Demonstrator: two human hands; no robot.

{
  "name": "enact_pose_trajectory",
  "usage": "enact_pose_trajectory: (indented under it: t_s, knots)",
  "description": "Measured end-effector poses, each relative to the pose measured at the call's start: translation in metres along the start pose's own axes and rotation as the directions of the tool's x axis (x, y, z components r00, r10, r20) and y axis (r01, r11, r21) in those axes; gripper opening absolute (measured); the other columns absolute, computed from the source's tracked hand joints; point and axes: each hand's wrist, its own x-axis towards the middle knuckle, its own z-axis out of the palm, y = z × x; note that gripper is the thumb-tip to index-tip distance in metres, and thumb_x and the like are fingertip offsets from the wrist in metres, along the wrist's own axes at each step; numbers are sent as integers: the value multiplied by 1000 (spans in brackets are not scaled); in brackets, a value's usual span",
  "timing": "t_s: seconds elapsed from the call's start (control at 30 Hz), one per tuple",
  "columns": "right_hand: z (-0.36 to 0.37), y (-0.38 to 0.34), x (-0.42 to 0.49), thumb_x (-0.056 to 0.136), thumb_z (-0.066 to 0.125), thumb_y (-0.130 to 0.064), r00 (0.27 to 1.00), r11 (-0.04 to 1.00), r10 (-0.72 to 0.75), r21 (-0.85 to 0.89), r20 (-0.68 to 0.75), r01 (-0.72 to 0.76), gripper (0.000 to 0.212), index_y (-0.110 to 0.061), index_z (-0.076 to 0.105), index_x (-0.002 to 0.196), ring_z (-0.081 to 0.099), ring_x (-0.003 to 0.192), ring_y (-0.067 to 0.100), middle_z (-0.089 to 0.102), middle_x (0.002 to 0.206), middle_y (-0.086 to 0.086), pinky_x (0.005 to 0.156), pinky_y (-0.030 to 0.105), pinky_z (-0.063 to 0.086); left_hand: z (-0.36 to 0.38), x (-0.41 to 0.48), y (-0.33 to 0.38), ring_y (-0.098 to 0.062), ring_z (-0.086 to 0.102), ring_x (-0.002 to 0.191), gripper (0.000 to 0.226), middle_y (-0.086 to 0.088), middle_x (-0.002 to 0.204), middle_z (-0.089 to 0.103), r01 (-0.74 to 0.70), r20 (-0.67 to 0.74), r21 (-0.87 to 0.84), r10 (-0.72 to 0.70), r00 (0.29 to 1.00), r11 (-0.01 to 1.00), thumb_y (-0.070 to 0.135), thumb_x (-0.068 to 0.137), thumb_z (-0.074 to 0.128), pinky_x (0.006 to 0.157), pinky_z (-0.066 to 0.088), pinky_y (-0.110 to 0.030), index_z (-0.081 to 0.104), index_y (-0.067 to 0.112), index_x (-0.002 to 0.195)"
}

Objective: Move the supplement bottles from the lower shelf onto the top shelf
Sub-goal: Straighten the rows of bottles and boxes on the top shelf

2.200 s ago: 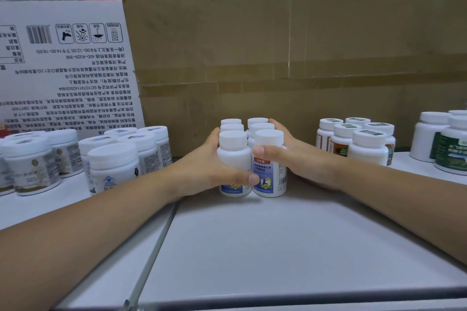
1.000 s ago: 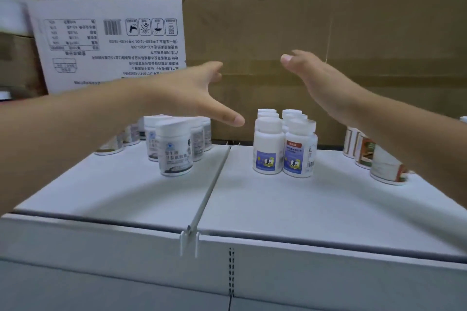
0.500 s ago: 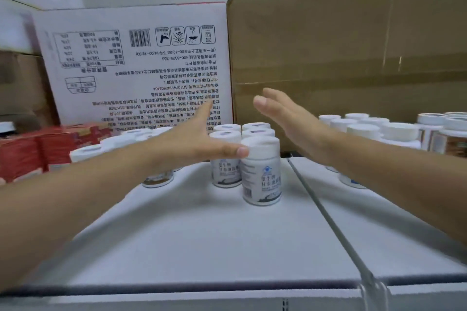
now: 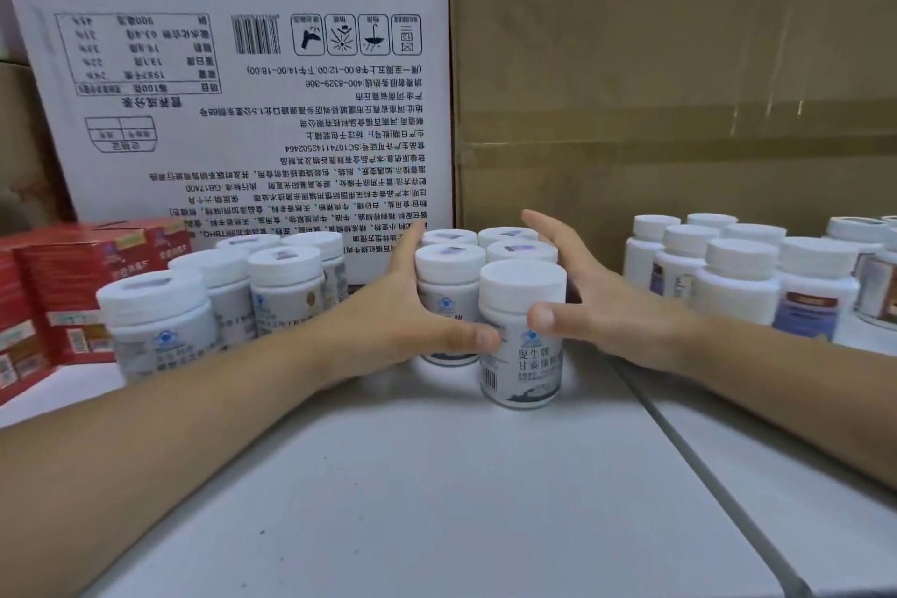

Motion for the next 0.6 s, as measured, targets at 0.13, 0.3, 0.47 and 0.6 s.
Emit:
enact_pose_trajectory:
  t_s: [0.13, 0.3, 0.47, 0.6]
  knots:
    - [0, 1, 1, 26, 73, -83, 1000, 1000, -3, 15, -7, 3, 155, -32, -1, 152, 42, 98, -36, 32, 126, -38, 73, -2, 41, -2, 6, -2, 33, 47, 93, 150, 41, 118, 42, -22, 29, 4, 22, 999, 1000, 47, 40, 84, 77, 41, 2, -13, 29, 153]
    - [-2, 5, 3, 30, 77, -78, 1000, 1000, 20, 22, -16, -19, 151, -34, -1, 151, 40, 96, -37, 30, 121, -42, 75, -4, 39, -3, 8, -2, 30, 49, 99, 154, 42, 120, 42, -33, 60, 44, 30, 998, 999, 55, 38, 86, 84, 41, -1, -15, 30, 152]
    - [-4, 10, 4, 49, 71, -56, 999, 999, 43, 29, -11, -43, 130, -33, -4, 151, 39, 91, -39, 29, 117, -43, 74, -6, 37, -1, 11, -4, 35, 47, 90, 148, 49, 110, 41, -26, 49, 43, 24, 999, 999, 49, 43, 82, 75, 39, 4, -16, 26, 152]
    - [-3, 9, 3, 47, 72, -58, 998, 998, 58, 34, -15, -58, 130, -36, -4, 150, 39, 102, -30, 31, 119, -42, 84, 1, 39, -1, 11, -5, 36, 45, 93, 152, 44, 116, 37, -20, 59, 15, 19, 998, 1000, 51, 42, 80, 79, 38, 5, -22, 27, 151]
